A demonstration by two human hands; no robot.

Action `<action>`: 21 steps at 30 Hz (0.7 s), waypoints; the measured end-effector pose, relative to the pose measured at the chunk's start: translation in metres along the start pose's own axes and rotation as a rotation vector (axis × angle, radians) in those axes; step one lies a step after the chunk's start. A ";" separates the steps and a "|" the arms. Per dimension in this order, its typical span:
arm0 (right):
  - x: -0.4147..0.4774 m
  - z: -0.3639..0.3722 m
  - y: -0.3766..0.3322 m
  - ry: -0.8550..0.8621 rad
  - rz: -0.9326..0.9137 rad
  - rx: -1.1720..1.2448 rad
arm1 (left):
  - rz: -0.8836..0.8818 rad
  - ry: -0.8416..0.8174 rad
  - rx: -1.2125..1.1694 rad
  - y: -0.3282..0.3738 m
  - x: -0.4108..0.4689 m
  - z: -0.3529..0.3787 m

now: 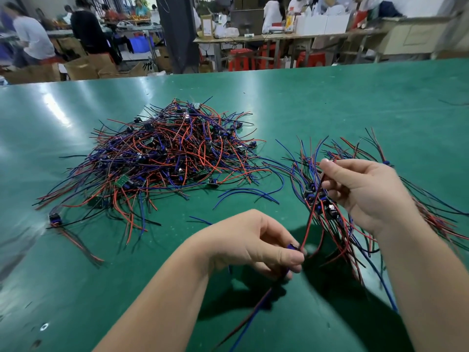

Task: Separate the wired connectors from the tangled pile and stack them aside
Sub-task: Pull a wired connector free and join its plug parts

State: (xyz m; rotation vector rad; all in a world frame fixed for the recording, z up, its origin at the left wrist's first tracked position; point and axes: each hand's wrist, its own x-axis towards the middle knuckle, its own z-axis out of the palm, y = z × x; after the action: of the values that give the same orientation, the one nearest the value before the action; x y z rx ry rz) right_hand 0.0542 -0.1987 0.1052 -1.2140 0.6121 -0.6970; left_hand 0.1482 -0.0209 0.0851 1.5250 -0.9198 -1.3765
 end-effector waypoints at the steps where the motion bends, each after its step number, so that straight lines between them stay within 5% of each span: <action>1: -0.002 0.002 0.000 -0.003 0.010 0.019 | 0.012 -0.008 -0.002 0.001 -0.001 -0.002; 10: -0.001 0.003 -0.002 -0.076 0.193 0.088 | 0.068 -0.009 0.074 0.000 -0.005 -0.013; 17: -0.012 0.014 0.015 -0.375 0.090 -0.239 | 0.359 0.267 -0.538 0.008 0.005 -0.014; 21: -0.023 0.026 0.021 -0.568 0.049 -0.136 | 0.472 0.507 -0.479 0.007 0.012 -0.007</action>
State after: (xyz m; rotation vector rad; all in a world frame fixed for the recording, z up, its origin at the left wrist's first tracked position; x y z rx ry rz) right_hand 0.0619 -0.1604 0.0923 -1.4396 0.2142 -0.2468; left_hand 0.1563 -0.0334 0.0871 1.1120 -0.5292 -0.7434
